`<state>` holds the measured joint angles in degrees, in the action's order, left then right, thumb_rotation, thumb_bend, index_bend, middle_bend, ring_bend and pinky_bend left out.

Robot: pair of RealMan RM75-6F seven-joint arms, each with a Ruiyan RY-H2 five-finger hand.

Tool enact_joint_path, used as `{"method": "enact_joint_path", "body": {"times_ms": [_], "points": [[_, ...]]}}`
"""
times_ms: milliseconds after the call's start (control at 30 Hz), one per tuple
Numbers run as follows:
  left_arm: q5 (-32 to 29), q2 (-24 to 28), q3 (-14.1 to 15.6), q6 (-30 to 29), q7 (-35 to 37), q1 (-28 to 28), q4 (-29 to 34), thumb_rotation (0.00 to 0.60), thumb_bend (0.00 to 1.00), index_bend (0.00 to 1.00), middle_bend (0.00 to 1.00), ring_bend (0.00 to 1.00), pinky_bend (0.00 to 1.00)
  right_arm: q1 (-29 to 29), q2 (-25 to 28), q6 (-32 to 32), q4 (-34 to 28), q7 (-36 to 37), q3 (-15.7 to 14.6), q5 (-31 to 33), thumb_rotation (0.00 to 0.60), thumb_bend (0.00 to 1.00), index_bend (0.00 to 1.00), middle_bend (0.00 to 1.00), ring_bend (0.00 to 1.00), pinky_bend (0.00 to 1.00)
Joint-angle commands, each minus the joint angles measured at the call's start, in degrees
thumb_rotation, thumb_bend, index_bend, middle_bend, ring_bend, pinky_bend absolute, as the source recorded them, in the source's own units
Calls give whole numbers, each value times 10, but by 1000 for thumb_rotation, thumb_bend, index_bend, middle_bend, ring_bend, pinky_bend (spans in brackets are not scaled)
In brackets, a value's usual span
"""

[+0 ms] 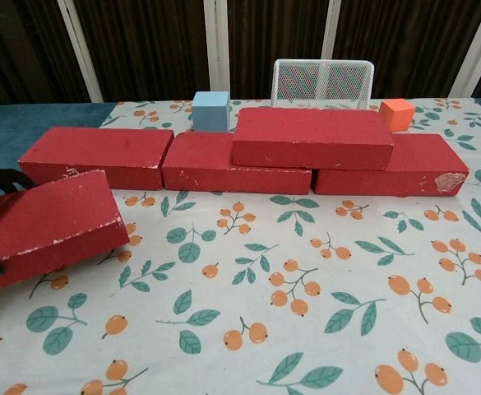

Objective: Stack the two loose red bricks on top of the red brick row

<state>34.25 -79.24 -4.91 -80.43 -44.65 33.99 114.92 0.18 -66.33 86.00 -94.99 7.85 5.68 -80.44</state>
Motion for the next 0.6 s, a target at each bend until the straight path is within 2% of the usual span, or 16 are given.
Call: {"method": "enact_joint_path", "body": {"times_ms": [33,233,300,367,467,600], "points": [[-30,59,-50,57,7,31,27,600,121,303,388,255,304,1,-2,-3,1,-7,2,6,600,55,0,19,0,0],[-60,172,-112,175,-18,106,30,600,124,299,370,255,285,8,-10,-19,7,-31,10,33,600,55,0,19,0,0],[-89,204,-131,213,-24,132,20,600,125,304,362,255,281,10,-15,-22,10,-40,13,41,600,55,0,19,0,0],[-139,238,-150,281,-24,170,-7,600,125,312,354,250,270,12,-19,-24,13,-50,17,51,600,55,0,19,0,0],[-187,261,-143,370,-43,227,-63,600,125,323,338,240,242,12,-26,-19,17,-64,26,66,600,55,0,19,0,0],[-217,249,-105,448,-66,294,-144,600,125,326,332,228,219,11,-33,-14,19,-84,33,82,600,55,0,19,0,0]]}}
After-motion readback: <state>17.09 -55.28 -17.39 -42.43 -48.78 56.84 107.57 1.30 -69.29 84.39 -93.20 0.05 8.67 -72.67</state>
